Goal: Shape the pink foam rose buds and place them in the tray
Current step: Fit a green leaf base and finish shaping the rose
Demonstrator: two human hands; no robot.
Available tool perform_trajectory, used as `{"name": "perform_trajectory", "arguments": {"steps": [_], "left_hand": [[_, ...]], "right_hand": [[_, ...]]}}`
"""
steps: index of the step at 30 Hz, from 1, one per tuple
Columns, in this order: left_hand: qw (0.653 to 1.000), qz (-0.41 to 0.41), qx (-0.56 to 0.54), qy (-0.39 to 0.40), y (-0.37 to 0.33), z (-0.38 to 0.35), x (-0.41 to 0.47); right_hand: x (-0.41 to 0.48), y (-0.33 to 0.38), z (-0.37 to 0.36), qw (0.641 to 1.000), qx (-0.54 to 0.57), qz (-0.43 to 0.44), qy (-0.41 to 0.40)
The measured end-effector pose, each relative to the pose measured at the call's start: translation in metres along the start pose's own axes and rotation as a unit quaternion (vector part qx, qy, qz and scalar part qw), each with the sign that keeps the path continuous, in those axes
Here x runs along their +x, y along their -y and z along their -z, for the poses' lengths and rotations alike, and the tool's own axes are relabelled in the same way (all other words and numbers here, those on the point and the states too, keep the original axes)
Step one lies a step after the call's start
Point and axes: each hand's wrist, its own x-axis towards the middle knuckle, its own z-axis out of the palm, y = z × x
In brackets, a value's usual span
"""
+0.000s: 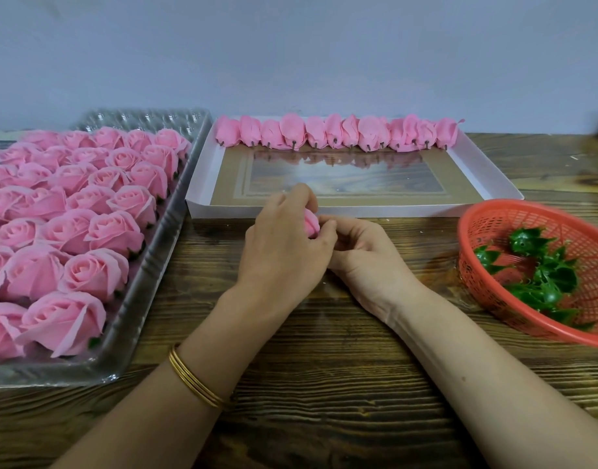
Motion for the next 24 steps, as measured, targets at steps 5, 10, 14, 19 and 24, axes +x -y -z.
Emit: {"name": "perform_trajectory", "arguments": {"steps": [5, 10, 14, 19, 24], "left_hand": [[1.000, 0.009, 0.010, 0.018, 0.0006, 0.0017, 0.0003], [0.999, 0.007, 0.023, 0.024, 0.0014, 0.0042, 0.0014], [0.999, 0.001, 0.025, 0.036, 0.0015, 0.0047, 0.0021], [0.999, -0.004, 0.010, 0.040, 0.0006, 0.0040, 0.0030], [0.999, 0.003, 0.011, 0.044, 0.0010, 0.0040, 0.0036]], "right_hand": [[0.0011, -0.0009, -0.0012, 1.000, 0.010, 0.000, 0.000], [0.0023, -0.0015, -0.0025, 1.000, -0.001, -0.007, -0.021], [0.0021, -0.0003, -0.0040, 0.999, -0.002, -0.015, -0.036], [0.0018, 0.0014, -0.0049, 0.997, 0.030, -0.028, -0.058], [0.0029, 0.0012, -0.0055, 0.997, 0.034, -0.032, -0.066]]}}
